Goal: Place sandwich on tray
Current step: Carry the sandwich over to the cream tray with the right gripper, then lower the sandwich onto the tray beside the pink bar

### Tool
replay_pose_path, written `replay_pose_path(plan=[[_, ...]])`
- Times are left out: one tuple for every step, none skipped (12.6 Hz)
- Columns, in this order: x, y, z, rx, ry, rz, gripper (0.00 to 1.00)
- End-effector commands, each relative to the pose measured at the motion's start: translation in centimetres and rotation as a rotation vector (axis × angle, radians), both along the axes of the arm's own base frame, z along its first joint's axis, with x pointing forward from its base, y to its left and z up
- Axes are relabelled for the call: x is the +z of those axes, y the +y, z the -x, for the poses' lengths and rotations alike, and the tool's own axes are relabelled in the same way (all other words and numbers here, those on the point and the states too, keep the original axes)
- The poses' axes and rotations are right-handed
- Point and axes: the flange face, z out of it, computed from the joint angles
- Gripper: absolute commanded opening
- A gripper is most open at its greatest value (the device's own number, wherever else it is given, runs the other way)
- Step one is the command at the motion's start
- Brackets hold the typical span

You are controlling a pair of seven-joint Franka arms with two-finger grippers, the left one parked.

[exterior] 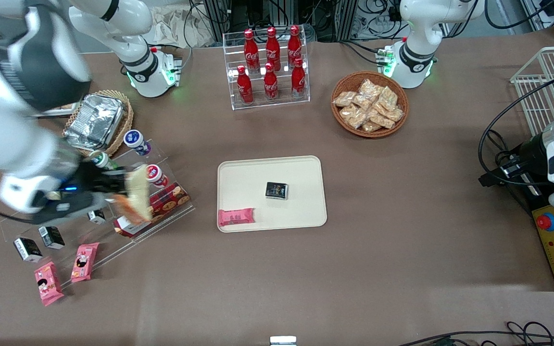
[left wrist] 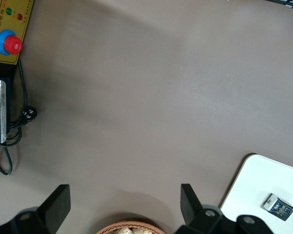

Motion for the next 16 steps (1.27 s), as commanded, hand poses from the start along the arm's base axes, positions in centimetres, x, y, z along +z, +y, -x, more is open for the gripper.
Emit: replay_pose_path(plan=[[-3.9, 9.4, 1.0, 0.187, -0.023, -0.020, 0.00], [-5.8, 12.6, 1.6, 0.265, -0.029, 0.002, 0.00], [-7.7, 15.7, 2.4, 0.321, -0.037, 0.017, 0.00], [-9.3, 19.1, 3.5, 0.373, -0.055, 0.020, 0.00], [-11.0, 21.9, 4.3, 0.408, -0.074, 0.019, 0.00], [-12.7, 24.3, 5.1, 0.447, -0.099, 0.021, 0.00], [-14.3, 25.6, 5.3, 0.472, -0.118, 0.028, 0.00], [-15.7, 26.8, 5.6, 0.511, -0.145, 0.050, 0.00], [-17.0, 28.7, 6.6, 0.573, -0.189, 0.095, 0.00], [-18.2, 30.5, 7.5, 0.641, -0.247, 0.147, 0.00], [-19.8, 31.9, 8.2, 0.704, -0.292, 0.201, 0.00], [-21.2, 33.0, 8.9, 0.752, -0.325, 0.229, 0.00], [-22.3, 33.7, 9.0, 0.778, -0.351, 0.230, 0.00], [-23.5, 33.9, 8.8, 0.799, -0.375, 0.228, 0.00], [-25.2, 33.8, 8.4, 0.817, -0.379, 0.235, 0.00], [-26.7, 34.0, 8.5, 0.832, -0.382, 0.235, 0.00]])
